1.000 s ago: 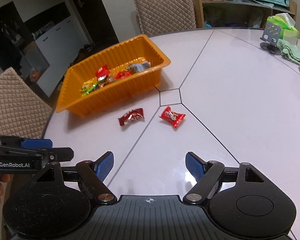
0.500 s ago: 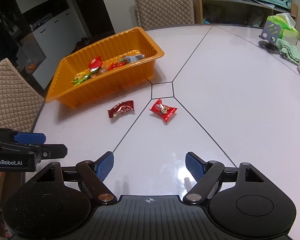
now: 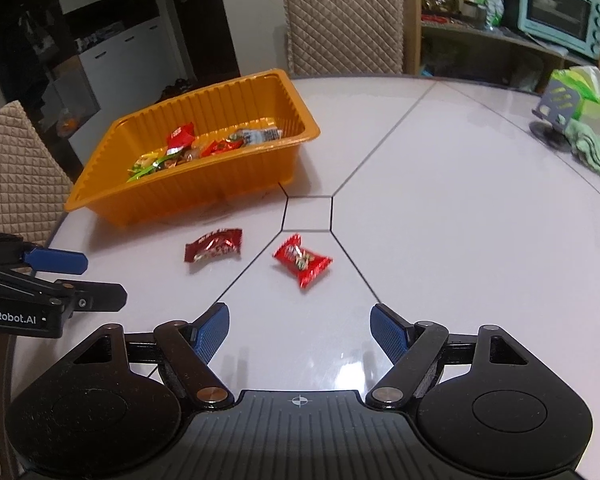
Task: Organize snacks
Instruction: 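Grasp the bright red candy with the right gripper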
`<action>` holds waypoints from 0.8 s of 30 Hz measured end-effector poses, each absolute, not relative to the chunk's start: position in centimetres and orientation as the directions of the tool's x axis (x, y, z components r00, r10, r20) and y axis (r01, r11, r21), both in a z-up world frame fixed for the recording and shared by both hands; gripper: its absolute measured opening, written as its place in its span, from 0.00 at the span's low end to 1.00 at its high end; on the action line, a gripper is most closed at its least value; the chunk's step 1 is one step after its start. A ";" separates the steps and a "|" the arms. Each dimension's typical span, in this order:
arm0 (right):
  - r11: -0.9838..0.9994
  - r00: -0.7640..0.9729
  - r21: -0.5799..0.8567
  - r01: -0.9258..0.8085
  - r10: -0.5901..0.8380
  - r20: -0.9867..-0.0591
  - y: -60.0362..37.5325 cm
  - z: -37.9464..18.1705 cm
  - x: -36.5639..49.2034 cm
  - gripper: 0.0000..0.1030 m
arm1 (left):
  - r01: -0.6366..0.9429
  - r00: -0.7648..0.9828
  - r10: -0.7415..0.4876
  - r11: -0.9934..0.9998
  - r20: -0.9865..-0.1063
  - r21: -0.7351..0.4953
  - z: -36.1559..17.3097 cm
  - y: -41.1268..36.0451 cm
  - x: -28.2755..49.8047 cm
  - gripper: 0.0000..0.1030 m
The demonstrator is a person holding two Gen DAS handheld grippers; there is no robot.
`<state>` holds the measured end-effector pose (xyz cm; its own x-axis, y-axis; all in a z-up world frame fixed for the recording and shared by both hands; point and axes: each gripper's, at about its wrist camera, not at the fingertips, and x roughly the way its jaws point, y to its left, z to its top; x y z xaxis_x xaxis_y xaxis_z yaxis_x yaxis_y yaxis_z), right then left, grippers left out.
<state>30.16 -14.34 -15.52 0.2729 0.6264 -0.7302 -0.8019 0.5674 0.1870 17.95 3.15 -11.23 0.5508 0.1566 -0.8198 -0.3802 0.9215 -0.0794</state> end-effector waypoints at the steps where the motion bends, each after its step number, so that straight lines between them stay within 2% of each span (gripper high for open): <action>1: 0.559 0.273 0.181 -0.809 0.630 -0.727 -14.1 -15.6 30.4 0.76 | -0.379 0.552 0.156 0.922 -0.819 -0.079 -11.4 3.2 18.3 0.63; 6: 0.514 0.261 0.155 -0.843 0.644 -0.719 -12.8 -16.2 31.7 0.65 | -0.375 0.550 0.150 0.923 -0.821 -0.083 -11.9 3.7 19.6 0.61; 12: 0.471 0.241 0.130 -0.873 0.646 -0.724 -11.1 -17.1 33.2 0.57 | -0.362 0.549 0.144 0.929 -0.824 -0.079 -12.6 3.9 21.2 0.60; 22: 0.398 0.206 0.090 -0.913 0.640 -0.740 -8.9 -18.6 33.9 0.51 | -0.351 0.539 0.135 0.934 -0.832 -0.075 -13.4 4.4 22.8 0.59; 24: 0.387 0.203 0.079 -0.919 0.634 -0.746 -8.6 -18.9 33.9 0.44 | -0.348 0.537 0.134 0.935 -0.833 -0.074 -13.5 4.5 23.0 0.59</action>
